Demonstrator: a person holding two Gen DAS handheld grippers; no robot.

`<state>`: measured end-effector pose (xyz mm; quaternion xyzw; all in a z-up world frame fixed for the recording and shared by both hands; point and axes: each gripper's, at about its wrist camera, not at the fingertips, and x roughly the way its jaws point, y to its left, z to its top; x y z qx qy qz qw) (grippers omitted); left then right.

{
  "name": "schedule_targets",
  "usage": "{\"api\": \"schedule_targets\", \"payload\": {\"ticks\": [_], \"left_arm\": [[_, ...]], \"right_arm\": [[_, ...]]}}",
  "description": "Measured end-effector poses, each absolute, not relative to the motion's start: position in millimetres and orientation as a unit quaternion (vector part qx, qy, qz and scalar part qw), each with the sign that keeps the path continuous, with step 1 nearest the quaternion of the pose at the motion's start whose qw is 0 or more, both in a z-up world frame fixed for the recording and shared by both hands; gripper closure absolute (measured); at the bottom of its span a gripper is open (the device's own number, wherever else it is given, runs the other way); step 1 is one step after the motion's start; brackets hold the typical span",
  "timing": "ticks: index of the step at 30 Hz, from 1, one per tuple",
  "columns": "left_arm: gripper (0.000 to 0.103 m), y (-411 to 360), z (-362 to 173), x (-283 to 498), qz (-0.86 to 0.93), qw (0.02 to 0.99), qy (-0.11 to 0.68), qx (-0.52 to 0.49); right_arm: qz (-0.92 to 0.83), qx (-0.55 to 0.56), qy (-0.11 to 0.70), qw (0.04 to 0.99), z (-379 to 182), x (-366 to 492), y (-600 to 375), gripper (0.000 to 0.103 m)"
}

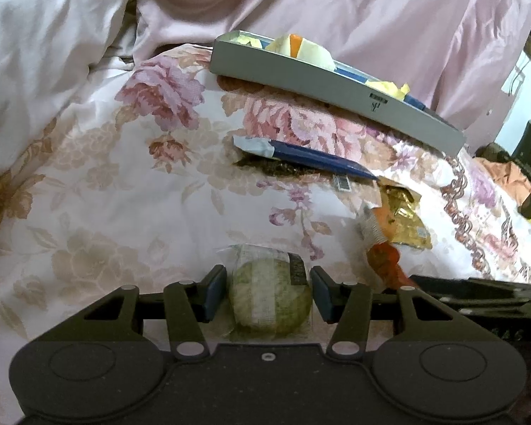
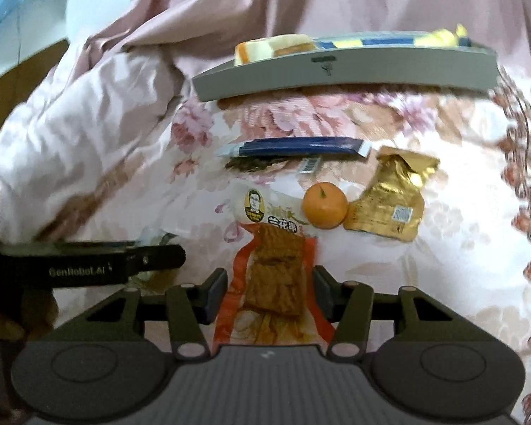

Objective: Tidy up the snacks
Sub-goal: 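Grasp the orange spicy-strip pack with the right tool while the left tool holds the rice cake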

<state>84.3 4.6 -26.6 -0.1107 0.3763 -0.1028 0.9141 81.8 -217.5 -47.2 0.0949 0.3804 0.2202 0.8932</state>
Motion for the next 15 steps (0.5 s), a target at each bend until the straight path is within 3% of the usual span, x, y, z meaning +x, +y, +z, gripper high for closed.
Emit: {"api": "schedule_targets", "payload": {"ticks": [15], "left_arm": [[0.050, 11, -26, 85, -0.091, 0.916, 0.366, -0.133]], "right_arm": [[0.205, -0.016, 0.389, 0.898, -59, 93, -173, 0.009]]}}
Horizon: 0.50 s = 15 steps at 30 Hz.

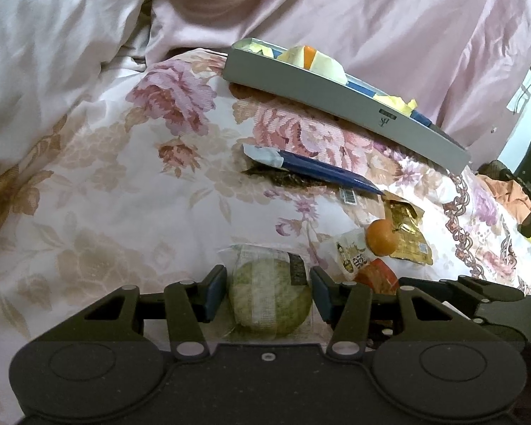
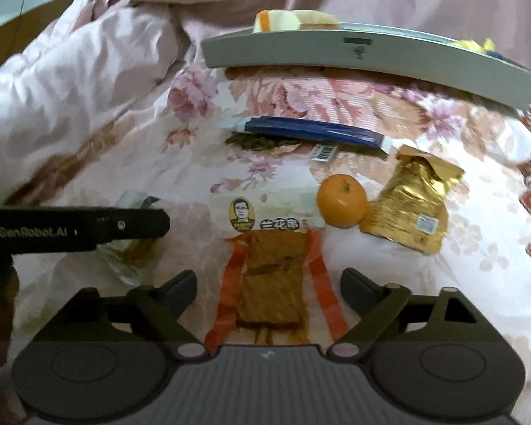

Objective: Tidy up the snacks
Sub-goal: 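Grasp the orange spicy-strip pack with the right tool while the left tool holds the rice cake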

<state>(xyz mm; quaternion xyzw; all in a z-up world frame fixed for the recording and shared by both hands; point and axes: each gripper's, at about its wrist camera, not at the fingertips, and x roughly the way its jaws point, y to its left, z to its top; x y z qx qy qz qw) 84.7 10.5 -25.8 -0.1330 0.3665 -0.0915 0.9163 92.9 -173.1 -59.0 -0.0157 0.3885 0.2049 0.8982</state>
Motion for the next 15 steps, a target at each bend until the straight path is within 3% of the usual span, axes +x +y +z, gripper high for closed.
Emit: {"api": "schedule_targets", "payload": {"ticks": [4, 8, 13, 15], "left_arm": [[0.050, 11, -26, 85, -0.093, 0.916, 0.367, -0.136], [0.050, 10, -27, 85, -0.095, 0.916, 0.366, -0.136], [0.050, 8, -26, 85, -0.097, 0.917, 0.363, -0.132], [0.050, 6, -27, 85, -0.098, 0.918, 0.362, -0.129]], "right_arm": [[0.190, -0.017, 0.385, 0.903, -60, 95, -171, 0.015], [0.185, -0.018, 0.376, 0.908, -58, 92, -174, 0.037], [0.192, -0.022, 0.365, 0.911, -54, 83, -174, 0.042], [0.196, -0.033, 0.346, 0.917, -46, 76, -175, 0.055]]}}
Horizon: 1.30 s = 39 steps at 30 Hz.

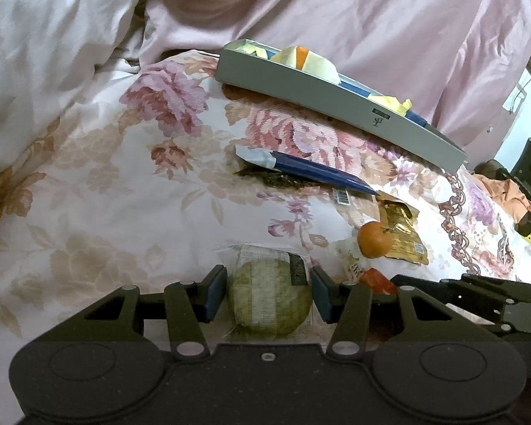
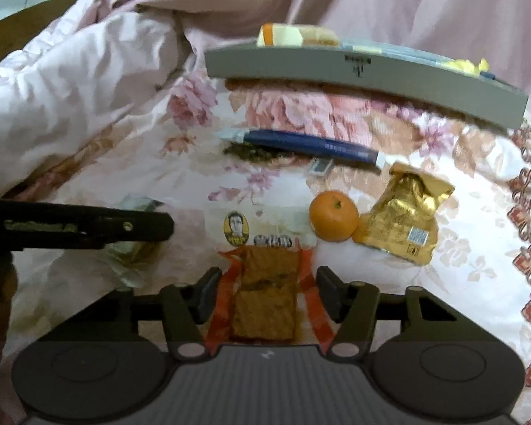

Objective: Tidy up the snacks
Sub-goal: 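Grasp the orange spicy-strip pack with the right tool while the left tool holds the rice cake, then carry both packs over the grey tray and open both tools to drop them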

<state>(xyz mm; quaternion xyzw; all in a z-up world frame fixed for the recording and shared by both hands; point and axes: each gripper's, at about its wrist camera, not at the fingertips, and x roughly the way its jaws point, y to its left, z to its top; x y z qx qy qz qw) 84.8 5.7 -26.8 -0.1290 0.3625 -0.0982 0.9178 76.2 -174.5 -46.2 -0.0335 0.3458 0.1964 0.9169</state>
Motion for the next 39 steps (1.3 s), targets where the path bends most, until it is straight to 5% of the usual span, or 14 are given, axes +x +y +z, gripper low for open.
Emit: {"api": "schedule_targets", "payload": {"ticks": [14, 39], "left_arm": [[0.050, 4, -25, 82, -0.099, 0.922, 0.355, -0.121], [0.050, -7, -10, 78, -0.108, 0.935, 0.321, -0.109]], "right_arm": [[0.213, -0.020, 0.349, 0.912, -40, 66, -181, 0.058], [0.198, -0.182, 0.240, 0.933, -24, 36, -175, 0.057]]}}
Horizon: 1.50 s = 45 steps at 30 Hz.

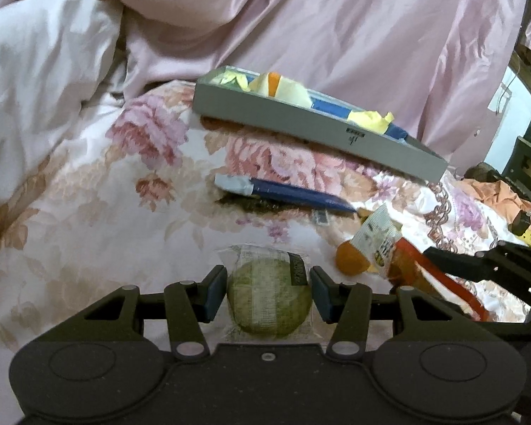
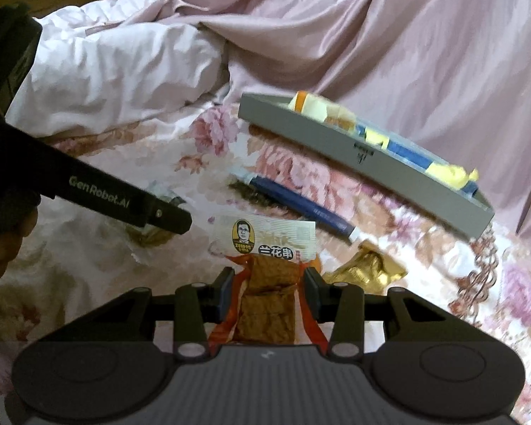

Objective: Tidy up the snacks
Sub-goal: 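Carry both packs over the grey tray and open both tools to drop them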

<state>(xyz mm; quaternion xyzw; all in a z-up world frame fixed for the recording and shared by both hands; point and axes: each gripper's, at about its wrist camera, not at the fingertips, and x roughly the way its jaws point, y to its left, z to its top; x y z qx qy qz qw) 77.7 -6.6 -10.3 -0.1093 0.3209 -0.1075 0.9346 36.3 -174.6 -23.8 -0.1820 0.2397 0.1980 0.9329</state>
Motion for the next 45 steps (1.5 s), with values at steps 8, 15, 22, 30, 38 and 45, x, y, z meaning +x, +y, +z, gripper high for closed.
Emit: {"api": "schedule_targets", "payload": {"ticks": [8, 15, 22, 30, 38, 45], "left_arm": [[0.050, -17, 17, 89, -0.107, 0.944, 0.292, -0.112], [0.050, -38, 53, 130, -0.117, 0.957, 0.247, -0.103], [0.050, -61, 90, 186, -0.138, 0.967, 0.197, -0.082], [0.050, -84, 99, 253, -0.143, 0.970, 0.181, -0.076], [0.050, -102, 76, 293, -0.138, 0.965, 0.207, -0.080], [0.050, -113, 61, 302, -0.143, 0.962, 0.220, -0.071]], "right_arm": [[0.190, -0.224, 0.173, 0.940, -3, 28, -188, 0.056], [0.180, -0.245, 0.135, 0.943, 24, 49, -209, 0.056], [0.166, -0.248, 0.124, 0.946, 55, 98, -231, 0.055], [0.144, -0.264, 0.116, 0.947, 72, 175, -247, 0.055], [0.125, -0.254, 0.119, 0.952, 56, 217, -262, 0.054], [0.128, -0.245, 0.137, 0.951, 38, 233, -259, 0.054]]}}
